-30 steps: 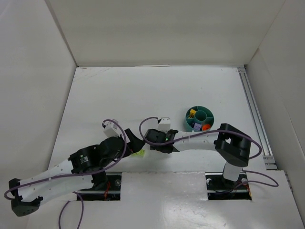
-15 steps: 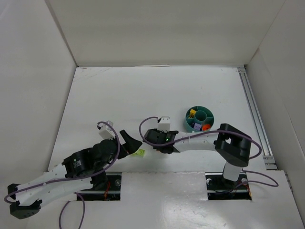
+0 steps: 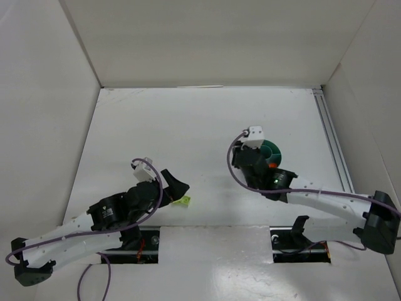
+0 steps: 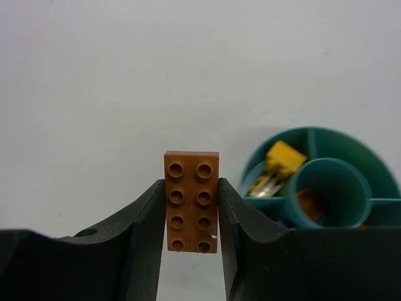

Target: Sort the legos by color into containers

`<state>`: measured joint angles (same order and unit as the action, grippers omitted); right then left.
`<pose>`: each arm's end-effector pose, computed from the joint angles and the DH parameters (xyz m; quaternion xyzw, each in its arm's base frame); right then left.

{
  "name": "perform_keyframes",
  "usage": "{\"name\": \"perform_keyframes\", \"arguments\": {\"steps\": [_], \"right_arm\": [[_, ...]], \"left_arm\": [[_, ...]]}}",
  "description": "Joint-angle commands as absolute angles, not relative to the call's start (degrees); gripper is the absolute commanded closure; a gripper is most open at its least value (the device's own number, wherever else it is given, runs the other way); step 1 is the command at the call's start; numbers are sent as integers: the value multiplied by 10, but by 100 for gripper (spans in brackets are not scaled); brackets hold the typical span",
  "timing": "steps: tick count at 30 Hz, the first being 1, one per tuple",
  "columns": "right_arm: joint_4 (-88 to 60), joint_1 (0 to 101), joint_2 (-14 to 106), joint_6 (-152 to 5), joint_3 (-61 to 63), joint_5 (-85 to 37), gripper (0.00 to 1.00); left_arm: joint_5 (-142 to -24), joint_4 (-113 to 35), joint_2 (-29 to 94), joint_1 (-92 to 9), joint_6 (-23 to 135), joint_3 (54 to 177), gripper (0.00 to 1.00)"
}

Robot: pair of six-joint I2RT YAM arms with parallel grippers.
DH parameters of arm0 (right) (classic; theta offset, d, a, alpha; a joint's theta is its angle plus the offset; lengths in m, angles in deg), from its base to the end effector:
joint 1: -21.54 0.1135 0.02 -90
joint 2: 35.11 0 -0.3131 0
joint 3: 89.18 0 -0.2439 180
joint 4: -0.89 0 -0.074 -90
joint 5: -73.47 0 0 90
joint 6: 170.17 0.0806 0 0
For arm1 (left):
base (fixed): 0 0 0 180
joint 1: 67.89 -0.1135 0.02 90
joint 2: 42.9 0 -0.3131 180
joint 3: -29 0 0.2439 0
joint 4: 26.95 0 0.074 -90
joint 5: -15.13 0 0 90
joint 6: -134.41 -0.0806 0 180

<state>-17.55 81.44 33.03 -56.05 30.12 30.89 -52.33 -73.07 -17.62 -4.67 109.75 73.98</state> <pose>0.1822 0.1960 0.3164 -0.0352 0.8040 0.0721 0.5892 0.0724 -0.0749 0.2634 -0.1184 0.8315 -0.3934 0.3739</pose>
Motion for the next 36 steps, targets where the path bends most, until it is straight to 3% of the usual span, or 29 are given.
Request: {"name": "perform_keyframes", "arguments": {"steps": [1, 10, 29, 36], "right_arm": [[-94, 729, 280, -674, 349, 294, 84], [-10, 571, 258, -775, 384, 167, 84], [48, 546, 276, -759, 450, 157, 86], [48, 546, 255, -731, 477, 169, 74]], "left_arm": [[-513, -691, -161, -49, 1094, 737, 1], [-524, -691, -95, -49, 1112, 743, 1], [-542, -788, -71, -49, 1224, 743, 1], [-568, -796, -54, -49, 1250, 736, 1]]}}
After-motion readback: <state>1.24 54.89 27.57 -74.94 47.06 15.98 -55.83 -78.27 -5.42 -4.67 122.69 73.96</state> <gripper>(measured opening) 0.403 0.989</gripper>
